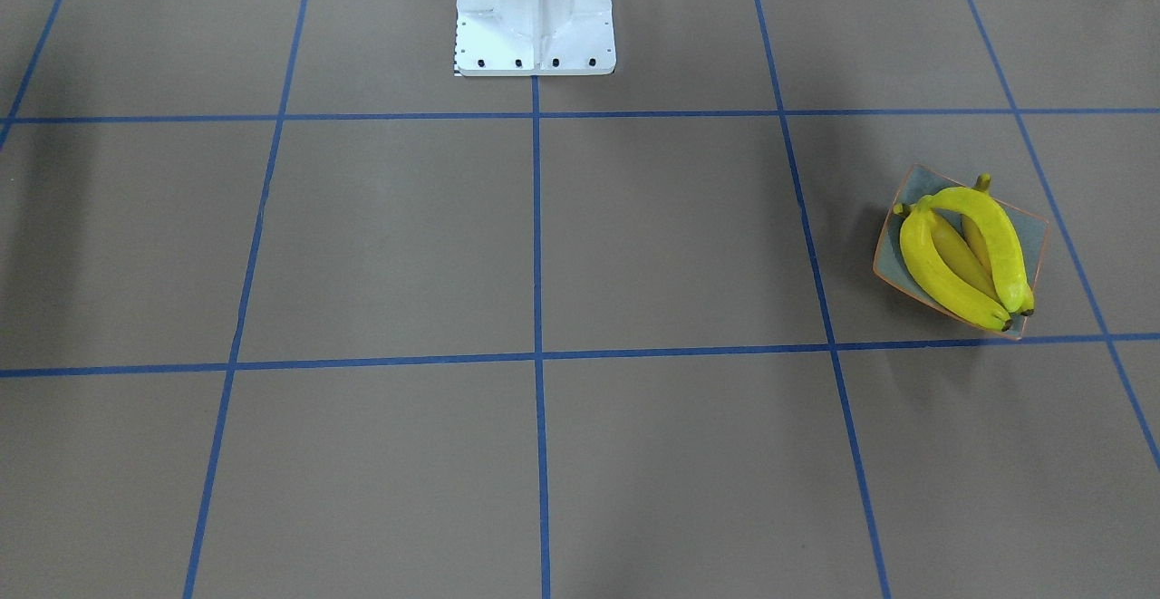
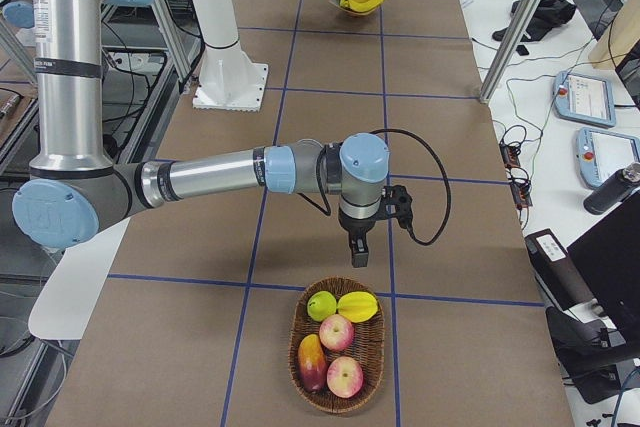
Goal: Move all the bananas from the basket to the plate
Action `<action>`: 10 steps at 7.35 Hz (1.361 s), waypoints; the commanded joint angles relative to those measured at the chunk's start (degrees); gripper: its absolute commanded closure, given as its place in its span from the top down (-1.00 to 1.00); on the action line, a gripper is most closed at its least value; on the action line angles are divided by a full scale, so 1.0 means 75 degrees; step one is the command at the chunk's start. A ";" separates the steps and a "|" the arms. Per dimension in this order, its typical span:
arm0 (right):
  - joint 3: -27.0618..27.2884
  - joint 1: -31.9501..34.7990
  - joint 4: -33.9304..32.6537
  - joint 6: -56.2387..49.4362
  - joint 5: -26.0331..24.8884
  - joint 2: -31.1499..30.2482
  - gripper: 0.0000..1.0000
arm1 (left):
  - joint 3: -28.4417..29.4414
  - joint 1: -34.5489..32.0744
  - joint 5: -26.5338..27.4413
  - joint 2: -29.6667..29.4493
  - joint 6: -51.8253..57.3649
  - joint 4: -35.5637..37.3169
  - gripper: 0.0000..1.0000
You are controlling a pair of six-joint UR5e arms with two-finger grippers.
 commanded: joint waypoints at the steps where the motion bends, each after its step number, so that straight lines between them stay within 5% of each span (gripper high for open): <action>1: 0.0025 0.0000 -0.0002 0.0000 0.0013 -0.0006 0.98 | -0.0008 -0.0003 0.0022 0.0017 0.0004 -0.0004 0.99; 10: -0.0056 0.0000 0.0021 0.0024 0.0130 -0.0123 0.98 | 0.0051 -0.0003 0.0410 -0.0017 0.0016 0.0426 0.99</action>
